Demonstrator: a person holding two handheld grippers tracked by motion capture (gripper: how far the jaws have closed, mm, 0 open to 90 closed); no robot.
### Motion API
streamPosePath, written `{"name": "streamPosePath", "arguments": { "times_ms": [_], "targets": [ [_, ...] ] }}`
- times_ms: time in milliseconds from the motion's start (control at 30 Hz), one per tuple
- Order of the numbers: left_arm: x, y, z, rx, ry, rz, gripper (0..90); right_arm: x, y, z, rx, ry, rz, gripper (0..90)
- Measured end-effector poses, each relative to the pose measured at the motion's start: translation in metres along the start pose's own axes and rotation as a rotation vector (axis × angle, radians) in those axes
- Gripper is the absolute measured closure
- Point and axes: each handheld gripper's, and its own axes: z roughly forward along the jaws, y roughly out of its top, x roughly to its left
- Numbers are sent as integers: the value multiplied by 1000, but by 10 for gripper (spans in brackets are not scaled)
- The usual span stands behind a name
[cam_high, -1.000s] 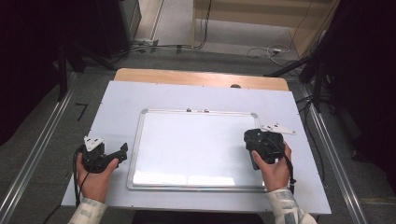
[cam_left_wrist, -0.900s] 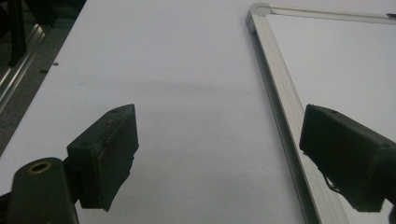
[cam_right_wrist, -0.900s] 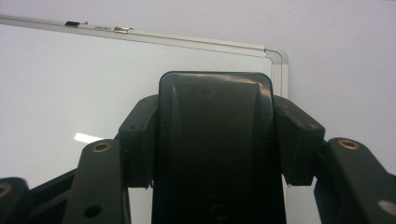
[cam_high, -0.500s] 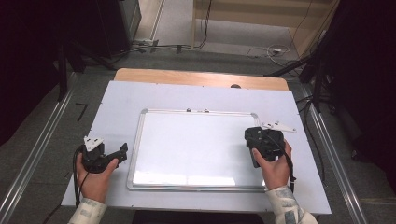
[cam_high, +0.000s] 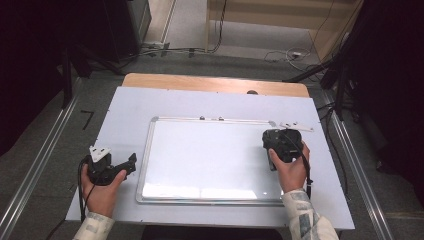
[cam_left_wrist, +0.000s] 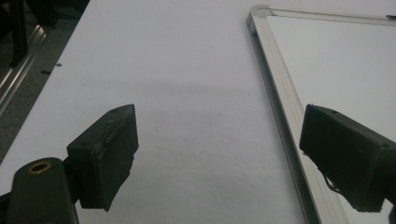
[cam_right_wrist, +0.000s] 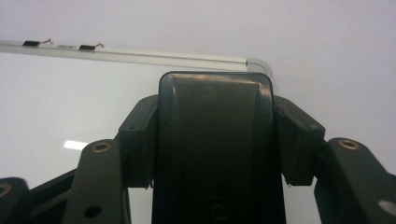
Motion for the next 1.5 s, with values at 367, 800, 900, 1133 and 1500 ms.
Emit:
{"name": "streamPosePath", "arguments": {
  "times_ms": [367, 800, 900, 1133, 1500],
  "targets": [
    [1, 0, 0, -2, -3, -1, 124, -5, 22, 43, 53, -82, 48, 390],
    [1, 0, 0, -2, -4, -5, 124, -3, 30, 86, 111, -119, 60, 389],
    [1, 0, 1, -2, -5, -4, 123, -4, 29, 90, 123, -111, 60, 388],
    [1, 0, 1, 0, -5, -2, 124, -5, 29, 94, 153, -102, 61, 384],
    [0, 0, 1, 1, -2, 2, 123, -9, 27, 65, 30, -24, 52, 241]
  ]
}}
